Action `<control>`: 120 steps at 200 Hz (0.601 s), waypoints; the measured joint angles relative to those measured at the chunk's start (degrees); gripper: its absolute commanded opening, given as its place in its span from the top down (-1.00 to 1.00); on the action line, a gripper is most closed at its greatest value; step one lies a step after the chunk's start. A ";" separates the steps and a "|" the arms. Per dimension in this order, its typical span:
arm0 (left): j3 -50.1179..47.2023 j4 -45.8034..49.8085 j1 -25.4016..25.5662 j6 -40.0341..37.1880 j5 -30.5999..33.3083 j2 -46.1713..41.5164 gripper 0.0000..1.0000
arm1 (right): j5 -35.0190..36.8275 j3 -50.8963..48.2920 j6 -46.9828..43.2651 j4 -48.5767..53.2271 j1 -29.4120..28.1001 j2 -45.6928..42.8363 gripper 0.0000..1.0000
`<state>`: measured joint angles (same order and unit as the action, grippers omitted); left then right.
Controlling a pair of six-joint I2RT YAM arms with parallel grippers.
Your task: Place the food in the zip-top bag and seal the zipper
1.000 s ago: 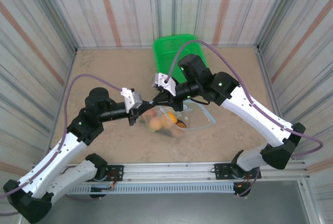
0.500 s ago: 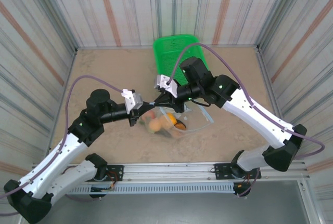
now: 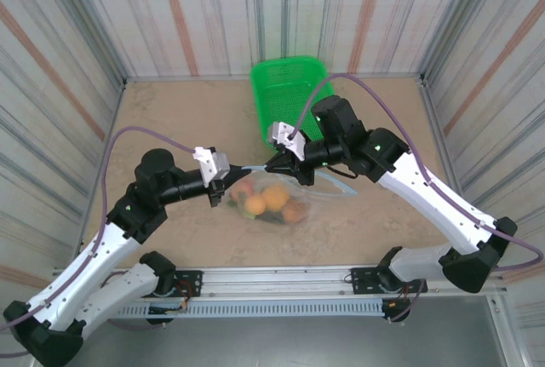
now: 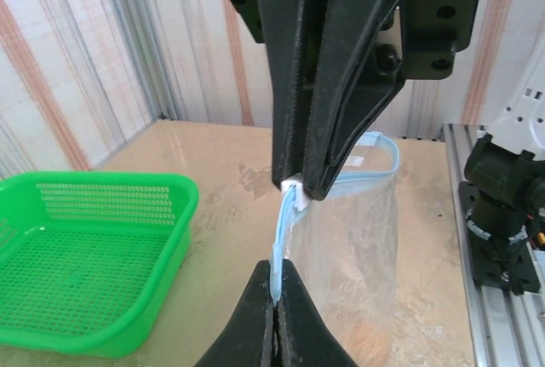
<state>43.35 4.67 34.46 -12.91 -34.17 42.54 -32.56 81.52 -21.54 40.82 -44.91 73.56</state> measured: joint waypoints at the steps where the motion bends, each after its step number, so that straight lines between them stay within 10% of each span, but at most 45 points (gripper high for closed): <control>1: 0.00 0.00 0.00 0.02 0.07 -0.02 1.00 | 0.04 -0.11 0.00 0.00 0.04 -0.13 1.00; 120: -0.37 1.79 0.00 -2.43 15.52 -3.74 1.00 | 7.32 -7.91 -1.29 2.86 4.55 -8.11 0.98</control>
<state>42.98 6.46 34.46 -15.33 -18.65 38.81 -25.23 73.60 -22.83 43.68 -40.36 65.45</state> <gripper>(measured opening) 0.050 0.102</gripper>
